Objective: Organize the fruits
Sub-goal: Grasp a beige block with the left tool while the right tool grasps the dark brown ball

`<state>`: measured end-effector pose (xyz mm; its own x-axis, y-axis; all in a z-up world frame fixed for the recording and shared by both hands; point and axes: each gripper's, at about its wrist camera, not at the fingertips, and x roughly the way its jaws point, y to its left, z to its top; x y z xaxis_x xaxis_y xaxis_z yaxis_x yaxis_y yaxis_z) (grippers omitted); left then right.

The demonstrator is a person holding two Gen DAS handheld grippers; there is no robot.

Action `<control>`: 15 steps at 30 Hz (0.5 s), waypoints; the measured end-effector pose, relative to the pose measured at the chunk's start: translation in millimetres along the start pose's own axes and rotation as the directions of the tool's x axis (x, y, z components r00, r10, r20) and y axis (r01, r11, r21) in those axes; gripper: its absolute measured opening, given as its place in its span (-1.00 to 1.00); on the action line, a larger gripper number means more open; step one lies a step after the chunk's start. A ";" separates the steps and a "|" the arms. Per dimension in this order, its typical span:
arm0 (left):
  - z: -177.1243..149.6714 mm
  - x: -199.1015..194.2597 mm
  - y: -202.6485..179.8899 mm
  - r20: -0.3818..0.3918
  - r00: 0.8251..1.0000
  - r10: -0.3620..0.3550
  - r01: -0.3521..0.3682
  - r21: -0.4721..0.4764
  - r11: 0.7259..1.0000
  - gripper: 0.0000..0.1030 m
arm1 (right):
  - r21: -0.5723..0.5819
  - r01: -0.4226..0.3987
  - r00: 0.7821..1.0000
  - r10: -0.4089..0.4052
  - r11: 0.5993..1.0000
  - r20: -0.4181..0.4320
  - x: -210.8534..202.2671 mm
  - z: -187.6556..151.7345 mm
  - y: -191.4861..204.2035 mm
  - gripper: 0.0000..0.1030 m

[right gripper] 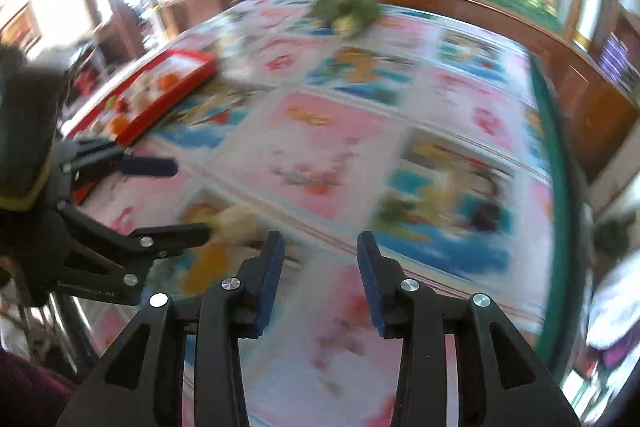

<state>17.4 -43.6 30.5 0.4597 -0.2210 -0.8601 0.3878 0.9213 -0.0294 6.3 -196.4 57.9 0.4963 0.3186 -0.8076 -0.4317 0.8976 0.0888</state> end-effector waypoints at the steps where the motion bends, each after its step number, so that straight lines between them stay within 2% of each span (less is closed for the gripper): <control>1: 0.2 3.2 -3.6 -0.009 1.000 -0.002 0.002 0.000 1.000 0.52 | 0.027 0.012 1.000 -0.012 1.000 0.003 -2.4 -2.1 -11.6 -0.26; 5: -1.0 14.0 -15.2 -0.033 0.999 -0.001 0.001 0.001 1.000 0.52 | 0.135 0.070 0.997 -0.071 0.988 0.001 -7.2 -11.6 -56.7 -0.24; 8: -2.1 18.2 -20.5 -0.041 0.999 0.005 -0.005 -0.005 1.000 0.52 | 0.195 0.067 0.998 -0.067 0.979 -0.005 -0.4 -12.4 -79.2 -0.18; 11: -2.4 18.3 -21.6 -0.035 0.999 0.015 -0.015 -0.010 1.000 0.52 | 0.196 0.096 0.995 -0.096 0.976 -0.009 10.3 -5.7 -87.3 -0.16; 15: -2.5 17.8 -18.9 -0.030 0.999 0.012 -0.013 -0.035 0.999 0.52 | 0.205 0.090 0.996 -0.092 0.975 0.004 24.4 8.2 -94.7 -0.15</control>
<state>16.3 -64.1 14.5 0.4400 -0.1997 -0.8755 0.3535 0.9348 -0.0356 65.5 -271.1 34.6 0.5369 0.2354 -0.8102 -0.2222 0.9658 0.1333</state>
